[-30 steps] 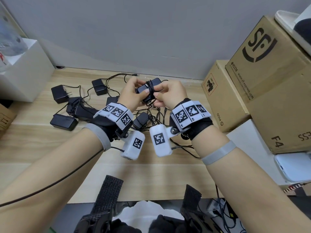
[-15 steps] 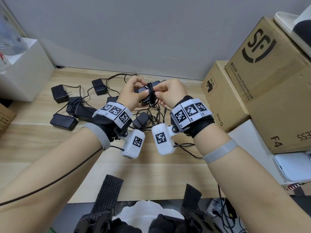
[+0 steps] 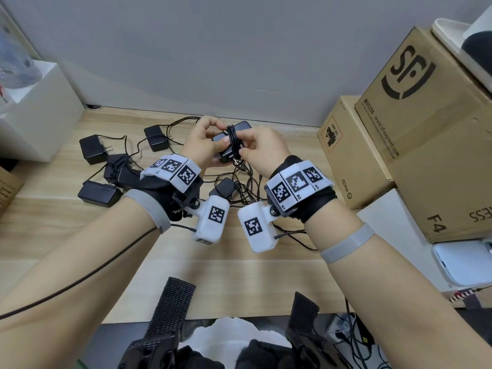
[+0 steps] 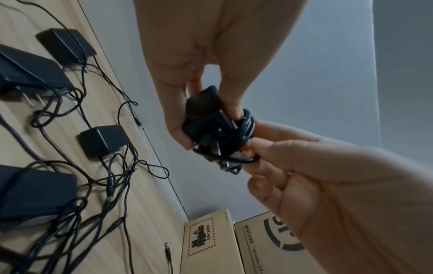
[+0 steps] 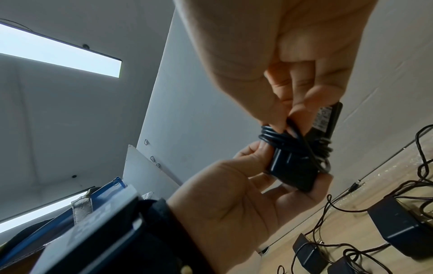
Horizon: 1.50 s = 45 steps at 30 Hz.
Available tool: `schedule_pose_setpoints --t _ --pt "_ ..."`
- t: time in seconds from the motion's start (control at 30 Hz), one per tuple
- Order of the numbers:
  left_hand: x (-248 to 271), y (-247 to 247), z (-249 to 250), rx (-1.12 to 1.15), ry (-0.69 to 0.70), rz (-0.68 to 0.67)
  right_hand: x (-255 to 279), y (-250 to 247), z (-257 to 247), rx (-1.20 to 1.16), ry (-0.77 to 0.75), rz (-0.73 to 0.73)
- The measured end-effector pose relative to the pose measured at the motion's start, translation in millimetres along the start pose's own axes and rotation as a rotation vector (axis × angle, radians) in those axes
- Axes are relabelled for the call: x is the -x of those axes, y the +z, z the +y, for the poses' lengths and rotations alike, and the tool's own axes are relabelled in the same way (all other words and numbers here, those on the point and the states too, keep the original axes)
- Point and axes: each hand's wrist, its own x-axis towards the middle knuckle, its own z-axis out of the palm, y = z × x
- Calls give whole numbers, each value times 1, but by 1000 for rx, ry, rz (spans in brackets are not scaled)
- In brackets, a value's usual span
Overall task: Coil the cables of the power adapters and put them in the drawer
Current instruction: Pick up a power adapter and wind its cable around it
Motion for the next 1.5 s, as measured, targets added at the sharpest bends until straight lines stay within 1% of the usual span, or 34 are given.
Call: schedule_pose_setpoints --t 0.2,0.33,0.43,0.57,0.7,0.77,0.83,0.9,0.97,1.1,1.17,1.27,1.3,1.37,1.47,1.5 --pt "1 0 0 10 -25 -15 -1 -3 2 43 -38 -62" --pt "1 0 0 26 -37 -27 0 -5 4 127 -86 -81" --pt "1 2 0 8 -27 -20 1 -5 6 27 -61 -83" --pt "0 6 0 -27 2 -24 0 -3 7 -187 16 -23" --pt "-1 8 -2 -67 33 -31 -2 1 12 -371 143 95" --pt "-1 8 -3 -71 36 -44 -2 3 15 -444 199 118" --pt "-2 7 -4 -82 40 -59 -1 3 18 -463 218 144" --pt "-2 7 -5 -101 40 -86 0 1 21 -429 211 174" --pt "-2 8 -6 -104 35 -98 0 1 23 -423 207 178" --pt "-2 9 -9 -115 29 -76 2 1 23 -470 201 193" --pt "-3 8 -10 -102 16 -65 0 1 23 -414 188 221" --pt "-2 5 -9 -118 1 -84 -1 -4 28 -112 152 189" --pt "-2 4 -8 -131 4 -95 -1 -6 30 -51 138 169" --pt "0 3 -7 -154 14 -134 -4 -6 33 -81 125 96" --pt "2 7 -7 -200 40 -215 -8 -2 32 -237 145 -85" --pt "2 8 -7 -219 53 -229 -8 -1 33 -280 140 -124"
